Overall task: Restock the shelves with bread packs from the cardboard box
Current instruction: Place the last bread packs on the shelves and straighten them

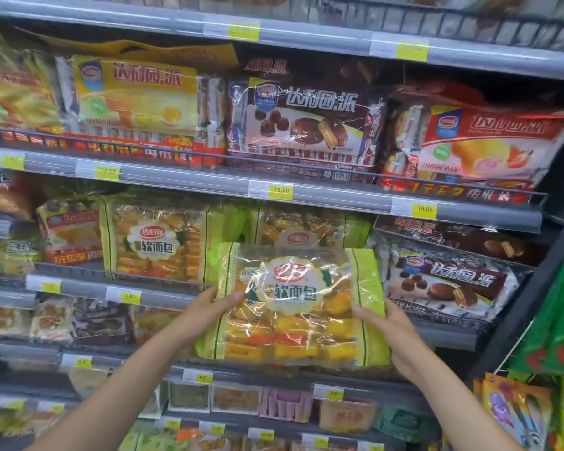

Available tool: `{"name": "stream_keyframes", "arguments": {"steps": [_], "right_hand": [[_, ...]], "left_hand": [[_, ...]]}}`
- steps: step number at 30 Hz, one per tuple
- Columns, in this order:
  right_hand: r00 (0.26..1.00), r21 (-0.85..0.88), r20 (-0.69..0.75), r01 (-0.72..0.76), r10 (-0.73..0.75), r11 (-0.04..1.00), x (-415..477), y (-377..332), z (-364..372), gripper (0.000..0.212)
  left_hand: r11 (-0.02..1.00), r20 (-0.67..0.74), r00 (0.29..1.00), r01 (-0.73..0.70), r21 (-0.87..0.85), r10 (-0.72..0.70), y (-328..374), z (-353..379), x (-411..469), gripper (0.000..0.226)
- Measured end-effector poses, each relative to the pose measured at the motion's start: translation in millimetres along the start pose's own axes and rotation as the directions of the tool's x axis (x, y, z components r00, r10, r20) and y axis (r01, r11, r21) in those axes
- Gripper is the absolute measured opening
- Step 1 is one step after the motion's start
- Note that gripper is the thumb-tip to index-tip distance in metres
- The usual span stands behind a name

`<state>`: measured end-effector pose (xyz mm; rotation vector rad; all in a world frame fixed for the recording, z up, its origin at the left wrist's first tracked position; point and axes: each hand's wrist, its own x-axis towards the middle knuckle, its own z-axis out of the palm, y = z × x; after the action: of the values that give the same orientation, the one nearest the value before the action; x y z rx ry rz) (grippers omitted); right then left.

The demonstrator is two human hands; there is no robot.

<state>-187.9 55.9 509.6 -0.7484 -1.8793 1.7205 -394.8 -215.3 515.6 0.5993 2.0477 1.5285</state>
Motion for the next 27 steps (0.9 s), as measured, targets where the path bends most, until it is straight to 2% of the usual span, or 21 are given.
{"name": "stream_keyframes", "arguments": {"steps": [2,5,8,16,22,27], "right_hand": [[0.999,-0.052,0.049,0.021,-0.019,0.998,3,11,-4,0.107],[0.999,-0.153,0.049,0.012,-0.005,0.988,13,19,-4,0.116],[1.000,-0.174,-0.025,0.013,-0.018,0.985,28,17,-3,0.112],[0.994,-0.224,-0.106,0.006,-0.031,0.975,87,0,-5,0.109],[0.988,-0.255,-0.141,0.029,-0.066,0.967,135,-12,1,0.109],[0.974,-0.281,-0.222,-0.018,-0.047,0.959,160,-9,13,0.104]], "left_hand": [[1.000,-0.037,0.999,0.019,0.002,-0.019,-9,2,1,0.106],[0.999,-0.022,1.000,0.011,0.051,-0.010,-12,6,7,0.109],[0.996,-0.038,0.999,-0.020,0.090,0.023,-8,11,23,0.107],[0.983,-0.070,0.994,-0.075,0.165,0.088,31,12,90,0.097],[0.982,-0.048,0.991,-0.114,0.150,0.122,40,6,141,0.105],[0.989,-0.099,0.992,-0.066,0.136,0.080,38,7,174,0.101]]}}
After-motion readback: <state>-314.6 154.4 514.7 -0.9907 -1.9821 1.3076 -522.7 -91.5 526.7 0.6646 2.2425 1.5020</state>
